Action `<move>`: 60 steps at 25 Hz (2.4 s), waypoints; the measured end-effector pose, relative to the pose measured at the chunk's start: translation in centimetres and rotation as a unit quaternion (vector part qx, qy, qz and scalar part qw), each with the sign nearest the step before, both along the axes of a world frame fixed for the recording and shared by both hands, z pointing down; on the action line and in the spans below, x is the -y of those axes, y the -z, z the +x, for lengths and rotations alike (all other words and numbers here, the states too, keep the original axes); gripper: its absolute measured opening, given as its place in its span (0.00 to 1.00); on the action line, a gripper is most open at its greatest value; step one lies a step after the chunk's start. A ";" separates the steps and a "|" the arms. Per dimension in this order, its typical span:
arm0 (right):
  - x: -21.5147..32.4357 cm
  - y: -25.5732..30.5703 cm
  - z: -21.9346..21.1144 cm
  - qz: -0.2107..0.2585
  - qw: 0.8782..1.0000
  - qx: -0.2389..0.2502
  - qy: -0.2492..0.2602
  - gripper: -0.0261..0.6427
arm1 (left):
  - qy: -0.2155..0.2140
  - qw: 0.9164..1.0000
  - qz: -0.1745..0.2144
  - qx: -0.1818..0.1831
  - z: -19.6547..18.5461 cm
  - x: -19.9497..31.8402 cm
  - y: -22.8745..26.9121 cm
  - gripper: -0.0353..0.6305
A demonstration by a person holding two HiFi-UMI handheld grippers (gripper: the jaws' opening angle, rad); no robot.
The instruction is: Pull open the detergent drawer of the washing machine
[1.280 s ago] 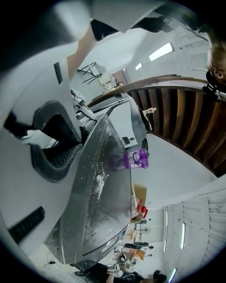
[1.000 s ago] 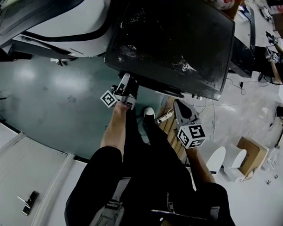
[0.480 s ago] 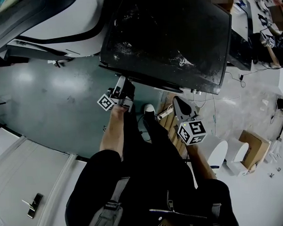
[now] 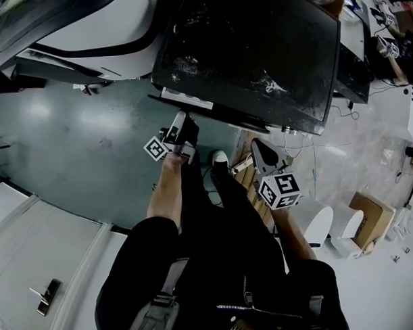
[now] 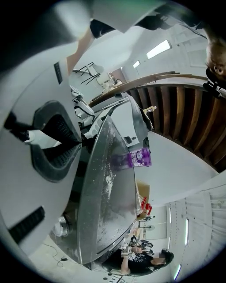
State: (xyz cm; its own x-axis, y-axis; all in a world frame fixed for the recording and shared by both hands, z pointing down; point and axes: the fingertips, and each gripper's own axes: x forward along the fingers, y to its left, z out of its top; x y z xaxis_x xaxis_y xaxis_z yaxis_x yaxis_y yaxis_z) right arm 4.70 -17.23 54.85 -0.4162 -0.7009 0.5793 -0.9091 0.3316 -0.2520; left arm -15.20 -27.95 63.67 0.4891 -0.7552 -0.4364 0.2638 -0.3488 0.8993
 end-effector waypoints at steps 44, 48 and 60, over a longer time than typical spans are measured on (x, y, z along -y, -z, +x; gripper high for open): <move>-0.7 0.9 -2.6 0.010 0.996 -0.008 0.089 0.05 | -0.017 0.998 -0.035 0.056 -3.7 -10.4 -1.5 0.39; -0.7 1.1 -2.7 0.013 0.995 -0.002 0.096 0.05 | -0.013 0.994 -0.053 0.093 -3.8 -10.5 -1.8 0.38; -0.3 3.2 -4.0 0.048 0.991 0.013 0.127 0.05 | -0.035 0.950 -0.091 0.297 -2.9 -14.1 -1.4 0.11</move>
